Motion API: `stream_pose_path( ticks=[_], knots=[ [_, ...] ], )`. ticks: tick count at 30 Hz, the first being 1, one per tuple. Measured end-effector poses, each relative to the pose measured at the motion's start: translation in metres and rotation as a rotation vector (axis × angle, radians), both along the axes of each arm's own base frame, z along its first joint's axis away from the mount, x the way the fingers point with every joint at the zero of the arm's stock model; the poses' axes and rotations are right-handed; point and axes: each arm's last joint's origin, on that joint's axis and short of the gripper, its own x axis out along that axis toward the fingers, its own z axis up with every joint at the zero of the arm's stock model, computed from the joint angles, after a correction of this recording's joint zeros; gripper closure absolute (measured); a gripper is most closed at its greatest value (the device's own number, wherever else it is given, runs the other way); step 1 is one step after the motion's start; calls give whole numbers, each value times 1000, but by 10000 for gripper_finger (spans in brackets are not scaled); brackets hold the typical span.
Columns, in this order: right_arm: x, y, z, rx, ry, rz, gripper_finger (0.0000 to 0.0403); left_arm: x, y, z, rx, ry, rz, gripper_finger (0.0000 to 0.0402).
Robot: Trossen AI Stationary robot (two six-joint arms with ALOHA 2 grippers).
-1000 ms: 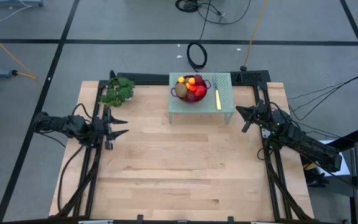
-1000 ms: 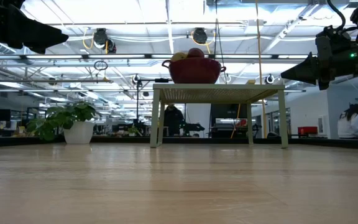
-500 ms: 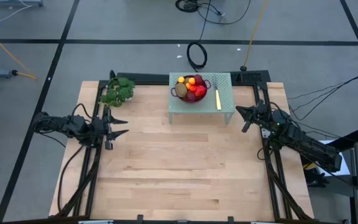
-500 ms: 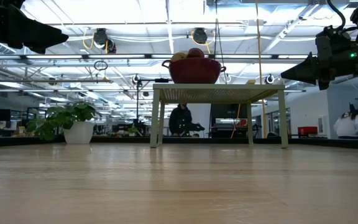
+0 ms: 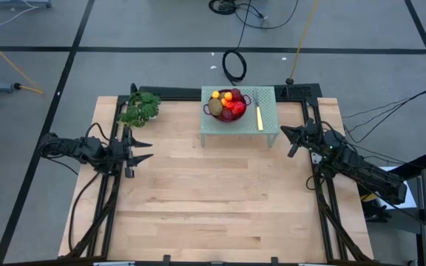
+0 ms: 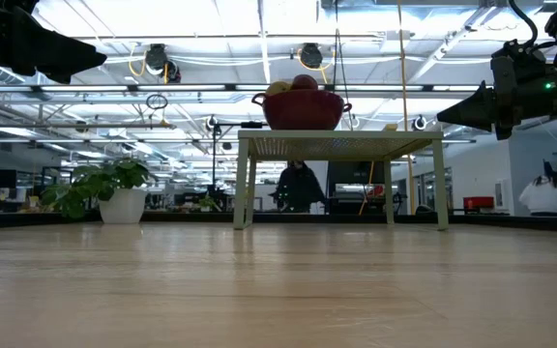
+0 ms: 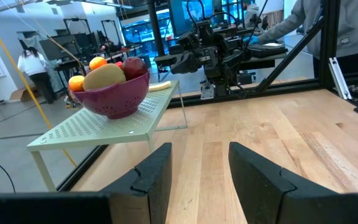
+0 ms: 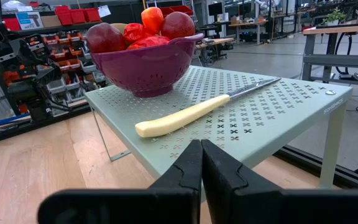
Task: Pick & Place Fruit
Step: Return to Home Position
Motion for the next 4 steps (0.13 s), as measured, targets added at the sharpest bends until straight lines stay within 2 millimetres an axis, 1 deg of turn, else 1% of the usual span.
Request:
stream_pose_path(
  ticks=[4],
  knots=[
    [0, 0, 0, 0, 0, 0, 403, 0, 0, 0, 0, 0, 0, 240]
  ],
)
